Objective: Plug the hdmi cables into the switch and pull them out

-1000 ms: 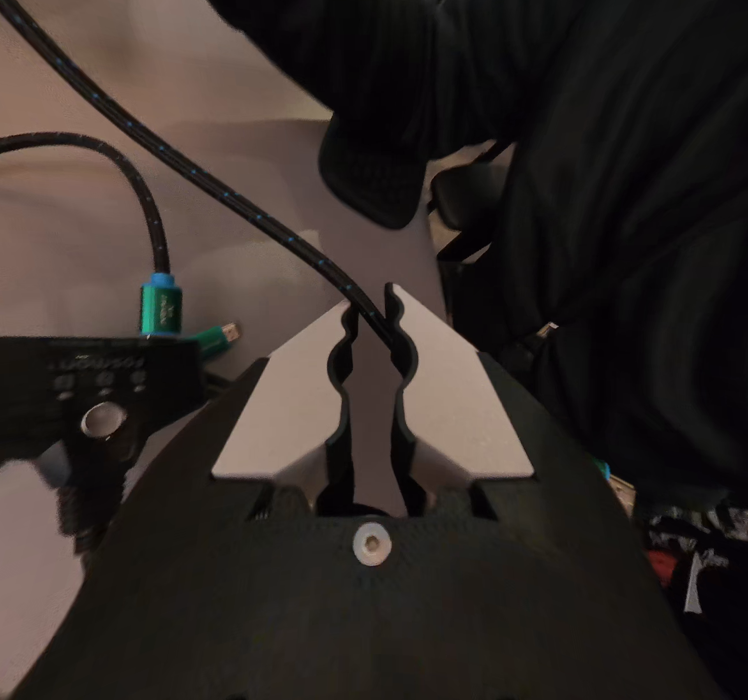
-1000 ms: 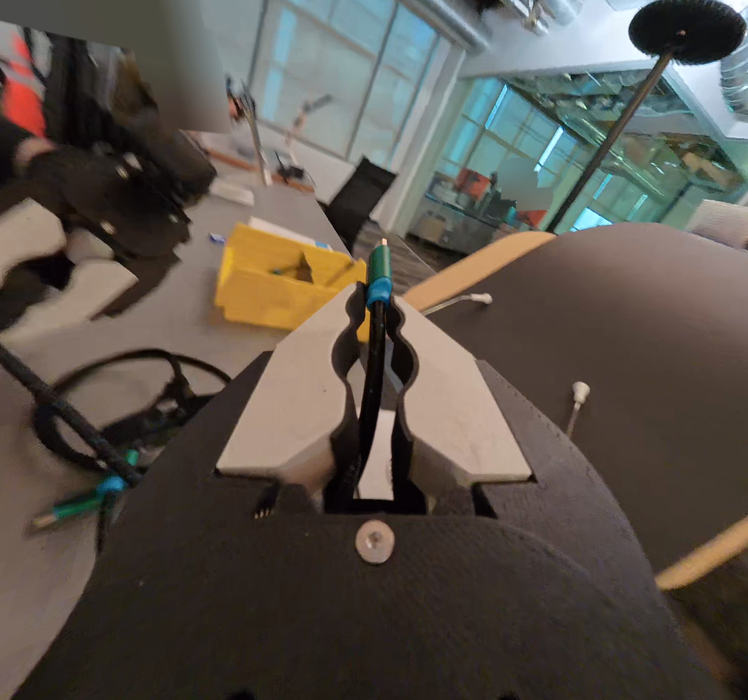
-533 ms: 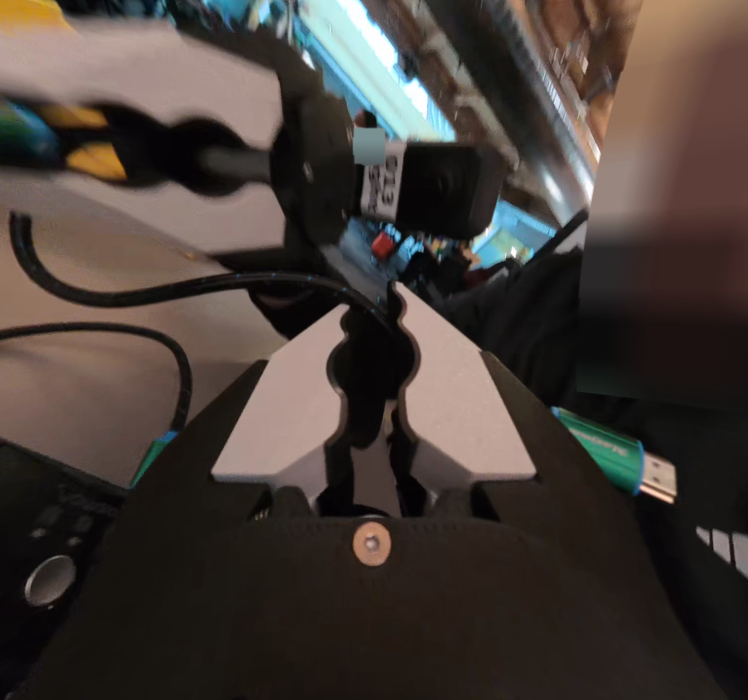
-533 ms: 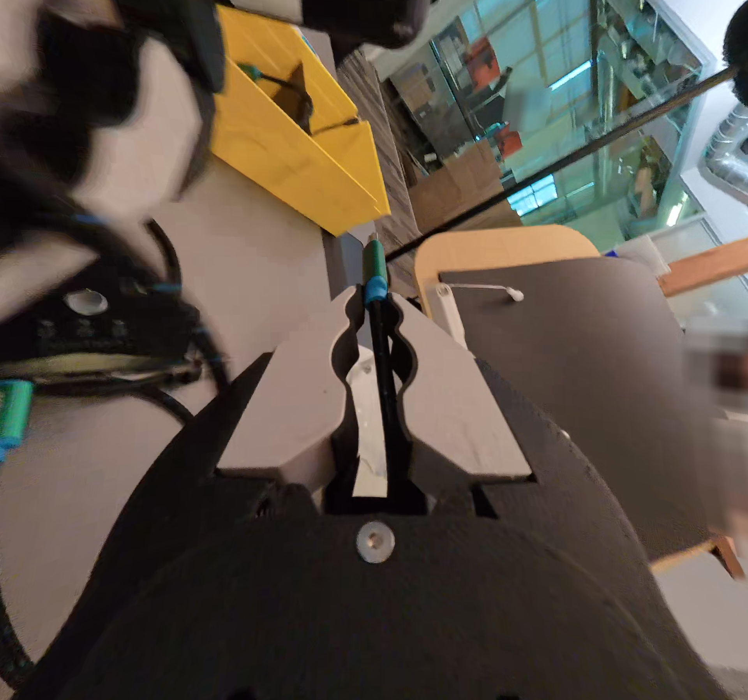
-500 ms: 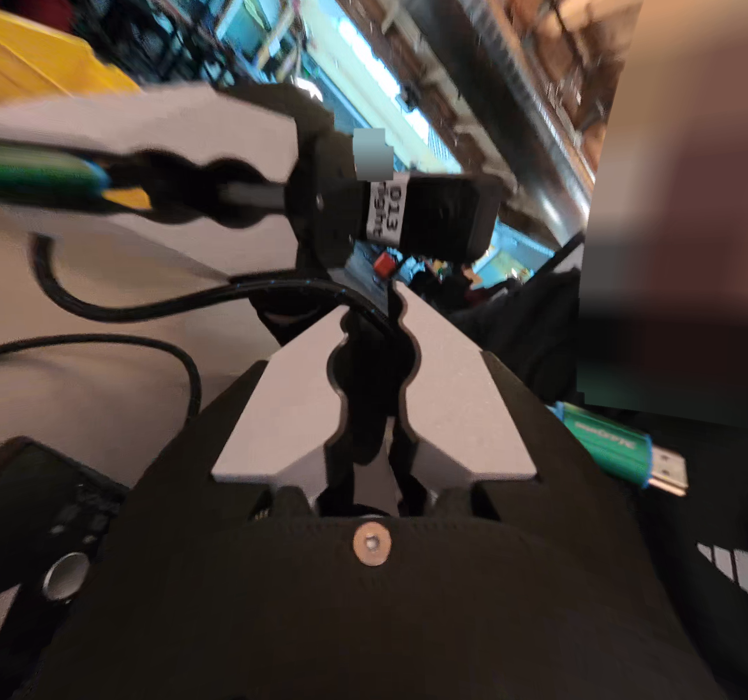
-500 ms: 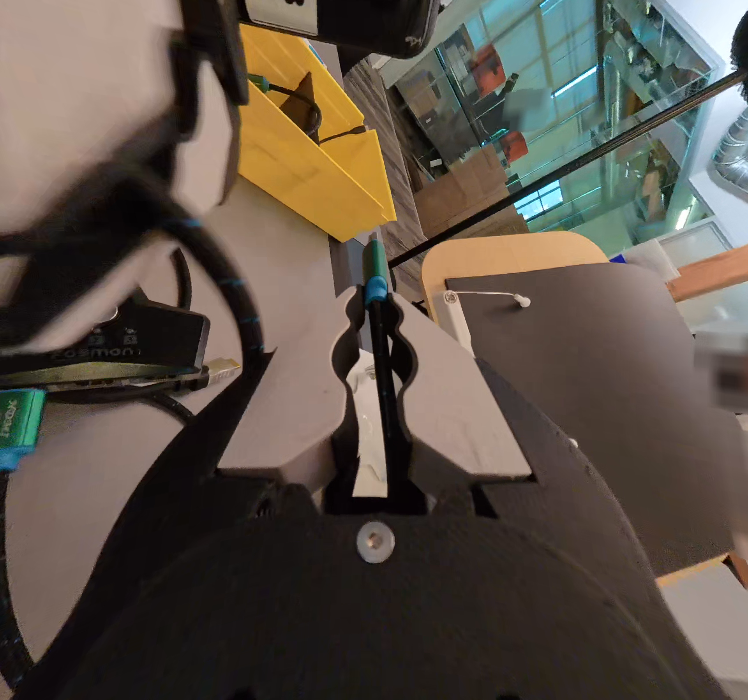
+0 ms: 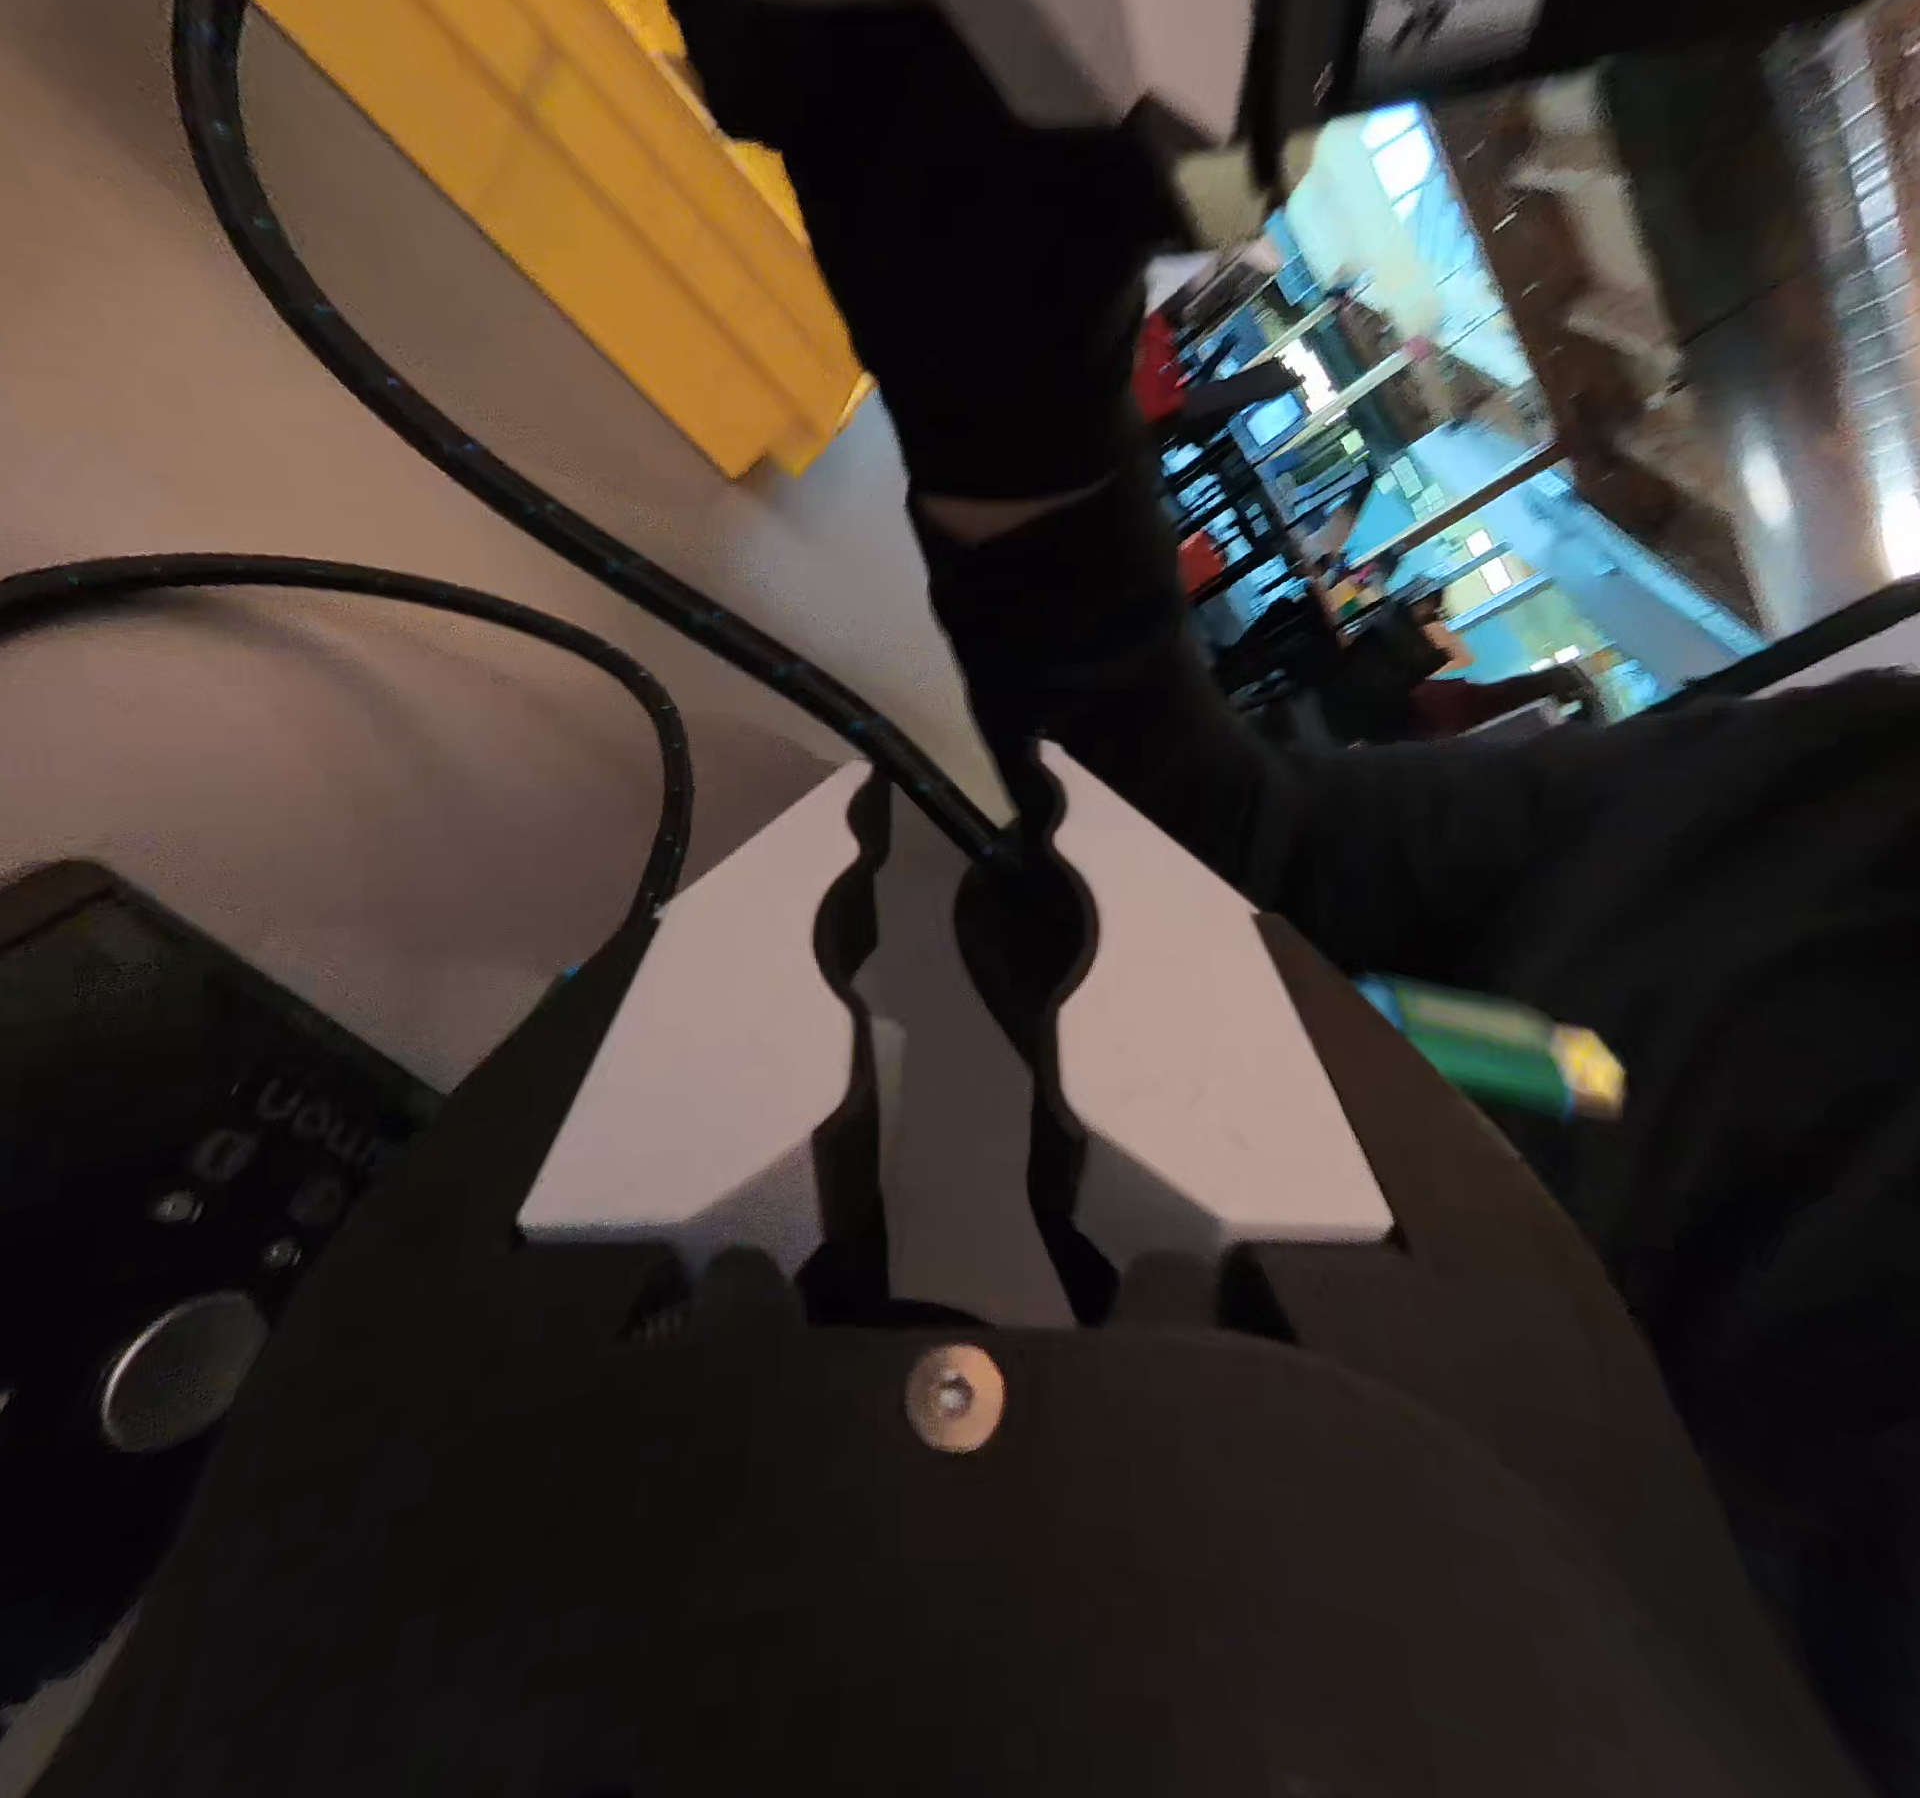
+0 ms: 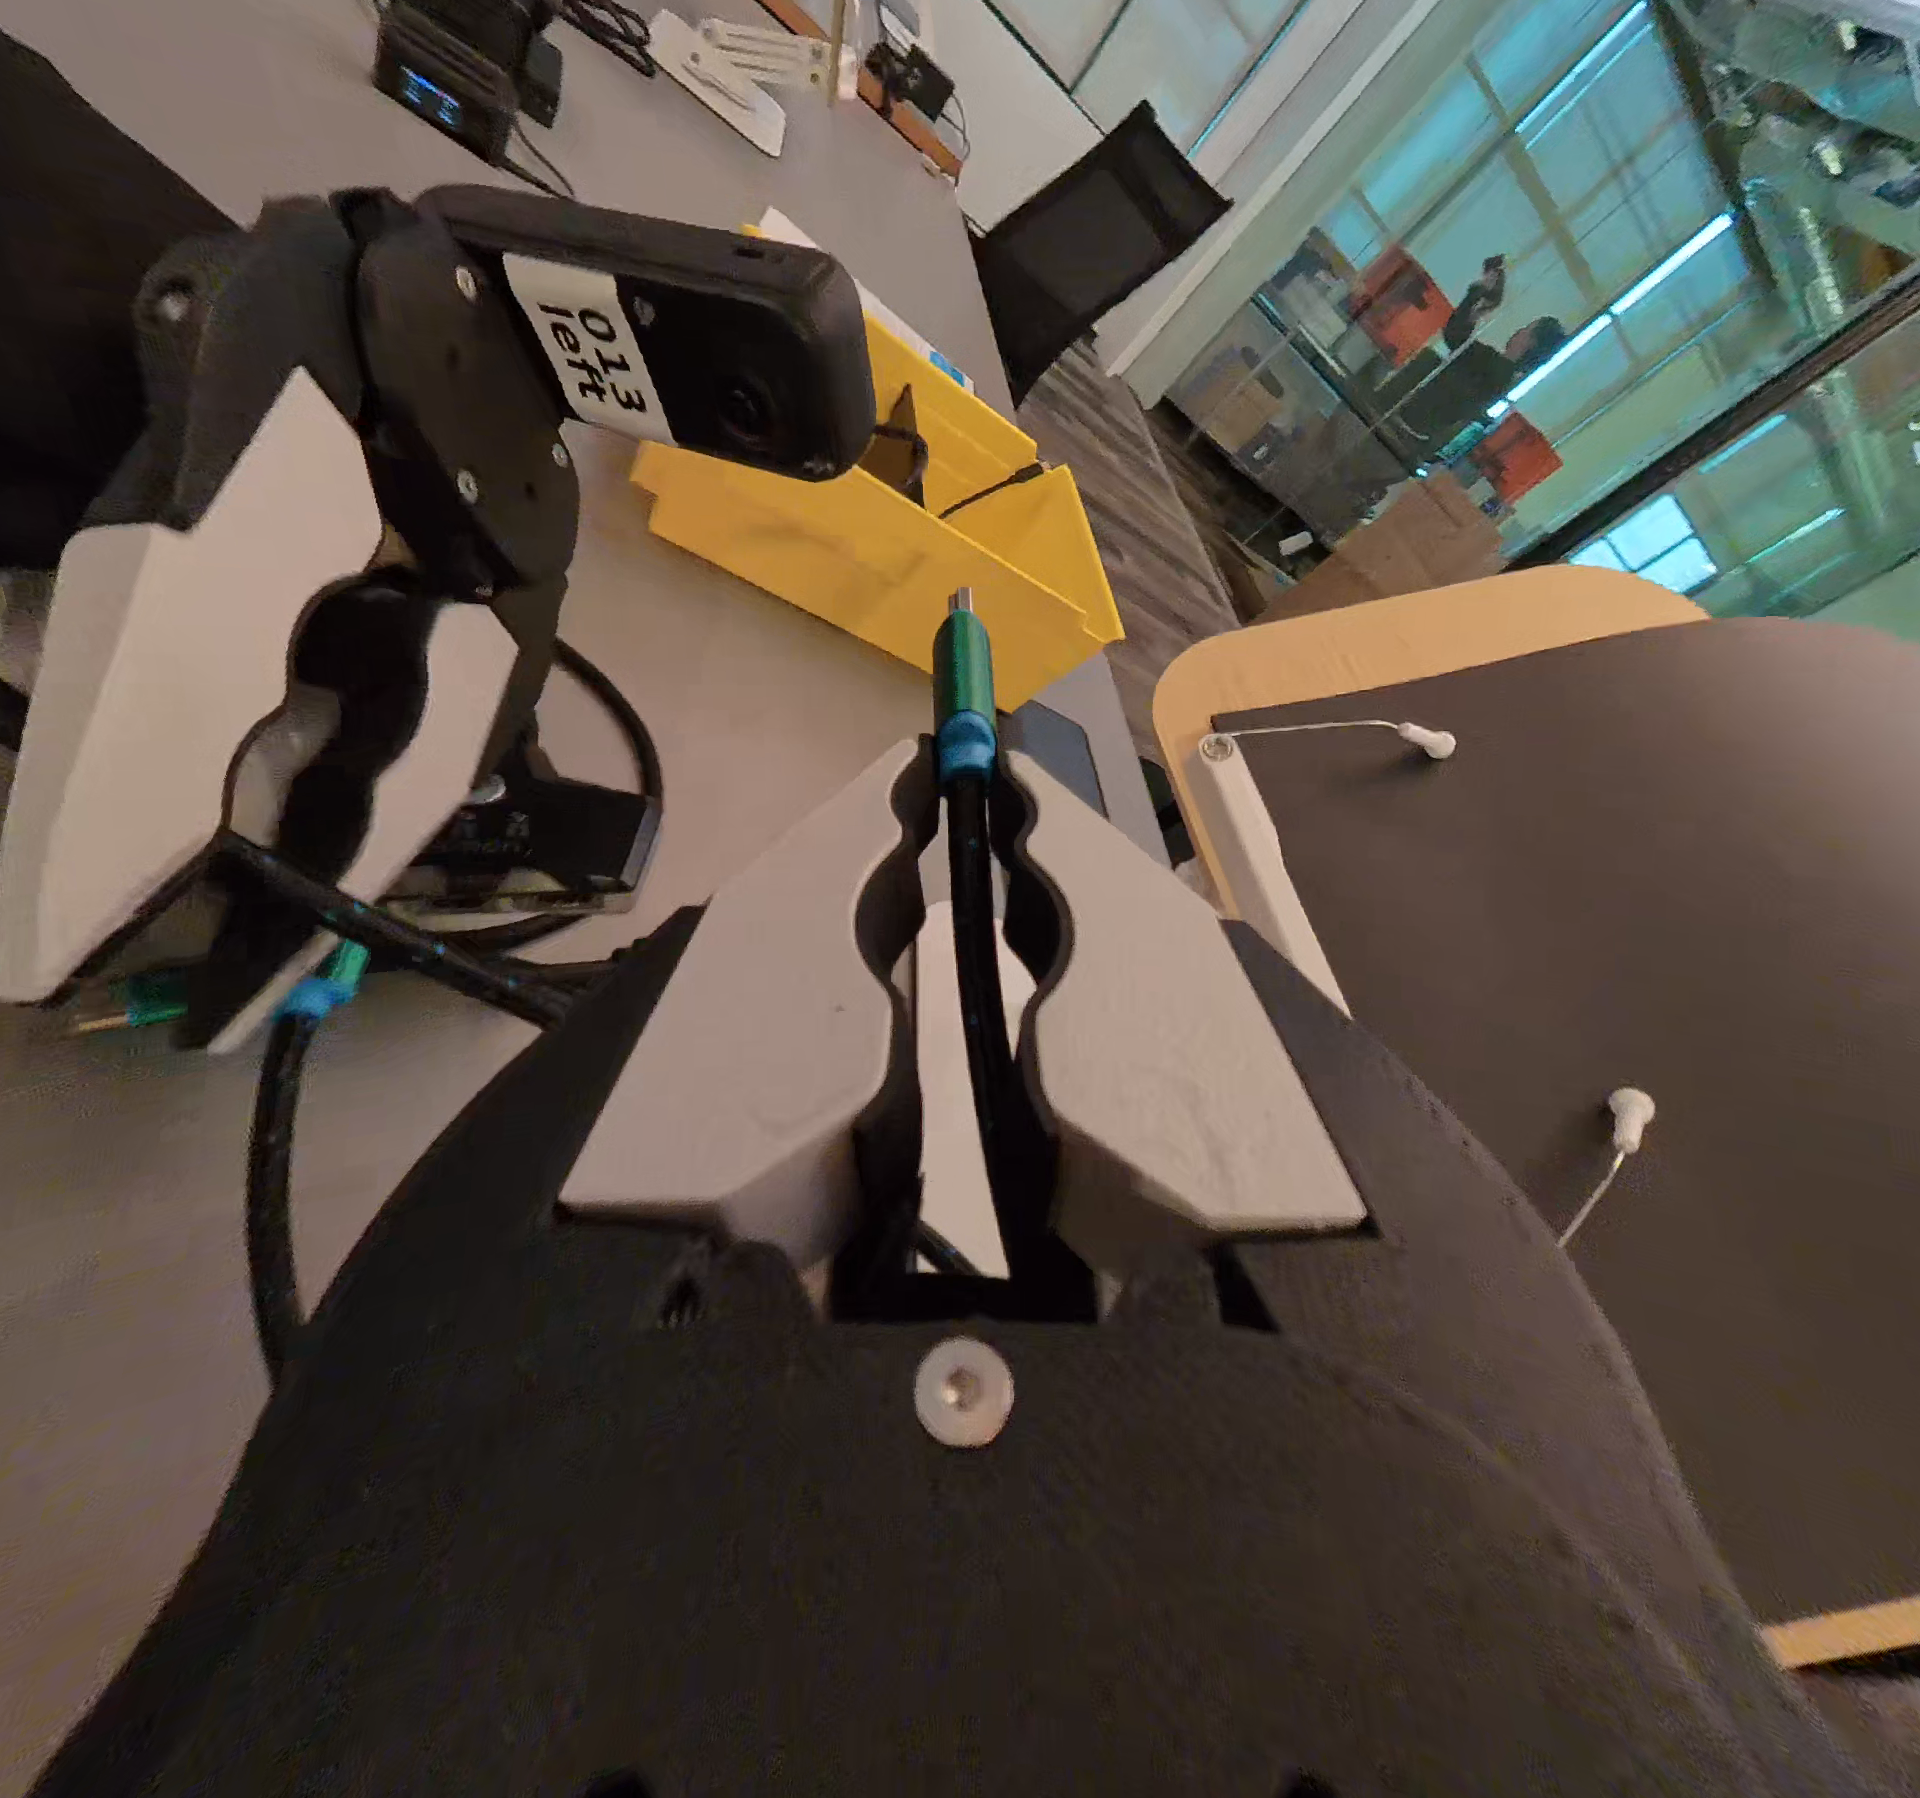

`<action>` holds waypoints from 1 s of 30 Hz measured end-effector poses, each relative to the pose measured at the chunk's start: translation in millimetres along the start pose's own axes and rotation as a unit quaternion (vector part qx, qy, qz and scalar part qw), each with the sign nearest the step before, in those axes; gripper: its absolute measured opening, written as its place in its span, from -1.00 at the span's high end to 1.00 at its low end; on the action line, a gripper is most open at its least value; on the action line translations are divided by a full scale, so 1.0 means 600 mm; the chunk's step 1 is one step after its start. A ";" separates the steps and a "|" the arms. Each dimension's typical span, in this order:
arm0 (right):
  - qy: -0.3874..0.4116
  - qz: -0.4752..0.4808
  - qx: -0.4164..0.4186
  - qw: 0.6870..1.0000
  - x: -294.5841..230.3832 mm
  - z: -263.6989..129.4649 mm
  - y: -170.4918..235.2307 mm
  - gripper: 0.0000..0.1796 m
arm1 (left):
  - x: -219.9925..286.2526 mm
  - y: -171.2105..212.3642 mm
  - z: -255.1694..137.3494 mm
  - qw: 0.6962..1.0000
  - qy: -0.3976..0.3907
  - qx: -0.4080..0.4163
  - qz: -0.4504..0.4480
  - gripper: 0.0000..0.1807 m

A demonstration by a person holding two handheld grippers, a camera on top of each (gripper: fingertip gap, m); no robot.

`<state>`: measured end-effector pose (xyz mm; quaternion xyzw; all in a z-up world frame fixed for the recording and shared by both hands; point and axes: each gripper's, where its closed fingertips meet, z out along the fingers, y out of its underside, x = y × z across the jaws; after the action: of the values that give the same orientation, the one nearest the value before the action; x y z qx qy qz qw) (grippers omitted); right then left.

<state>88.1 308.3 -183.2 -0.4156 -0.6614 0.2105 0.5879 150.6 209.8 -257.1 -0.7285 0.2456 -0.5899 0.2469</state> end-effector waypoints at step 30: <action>-0.099 -0.033 -0.008 0.995 -0.061 -0.008 0.000 0.92 | -0.010 -0.056 -0.125 0.991 -0.109 0.014 0.072 0.26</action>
<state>91.2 277.9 -204.4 -0.3757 -0.7312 0.2255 0.5229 77.9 234.0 -226.3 -0.7654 0.2609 -0.4908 0.3245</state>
